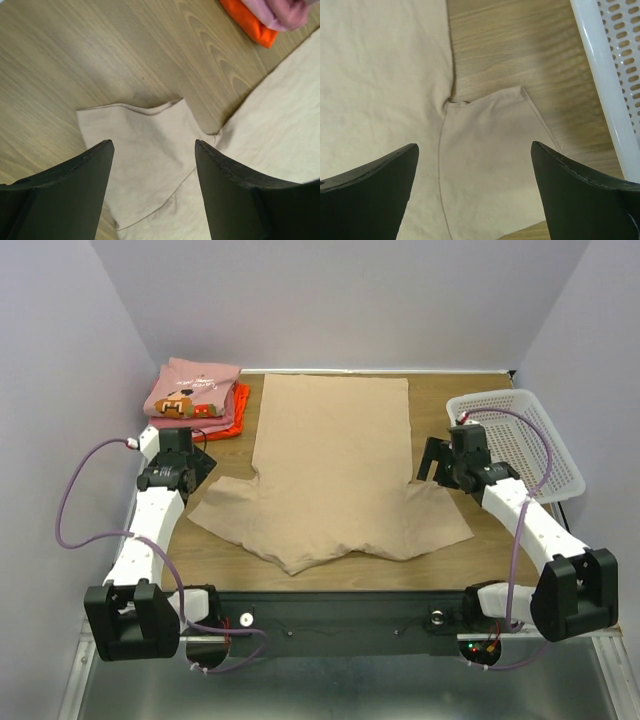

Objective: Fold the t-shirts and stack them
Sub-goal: Flatten the tshirt out

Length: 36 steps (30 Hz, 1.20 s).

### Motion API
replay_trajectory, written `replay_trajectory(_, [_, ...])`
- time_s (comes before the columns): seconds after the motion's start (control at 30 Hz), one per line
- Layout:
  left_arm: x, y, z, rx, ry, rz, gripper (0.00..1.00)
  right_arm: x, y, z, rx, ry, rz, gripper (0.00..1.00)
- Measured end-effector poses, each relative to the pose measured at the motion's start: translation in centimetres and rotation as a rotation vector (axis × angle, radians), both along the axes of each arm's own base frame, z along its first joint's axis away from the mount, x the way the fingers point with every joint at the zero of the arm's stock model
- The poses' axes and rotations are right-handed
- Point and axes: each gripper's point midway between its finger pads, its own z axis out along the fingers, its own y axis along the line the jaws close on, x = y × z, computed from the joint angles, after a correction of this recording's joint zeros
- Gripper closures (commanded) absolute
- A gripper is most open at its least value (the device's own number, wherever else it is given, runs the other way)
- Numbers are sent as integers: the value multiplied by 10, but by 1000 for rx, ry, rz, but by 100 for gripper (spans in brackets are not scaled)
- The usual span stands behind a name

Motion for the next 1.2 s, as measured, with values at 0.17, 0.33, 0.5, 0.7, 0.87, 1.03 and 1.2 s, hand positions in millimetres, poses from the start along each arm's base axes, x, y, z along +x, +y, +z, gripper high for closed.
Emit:
replay_trajectory(0.17, [13, -24, 4, -72, -102, -91, 22, 1, 19, 13, 78, -26, 80, 0])
replay_trajectory(0.33, [23, -68, 1, -108, -132, -232, 23, -5, 49, 15, 156, -20, 187, 0])
replay_trajectory(0.5, [38, -129, -34, -122, -38, -408, 22, -25, 87, 1, 207, 14, 300, 0])
replay_trajectory(0.7, [19, -158, -72, -132, 65, -504, 23, -61, 125, -25, 222, 98, 414, 0])
replay_trajectory(0.87, [-11, -167, -95, -142, 100, -546, 23, -97, 145, -48, 225, 175, 488, 0])
replay_trajectory(1.03, [-34, -168, -118, -145, 152, -564, 22, -103, 138, -65, 206, 220, 450, 0])
replay_trajectory(1.2, [-25, -171, -117, -144, 117, -568, 22, -93, 131, -85, 145, 253, 380, 0])
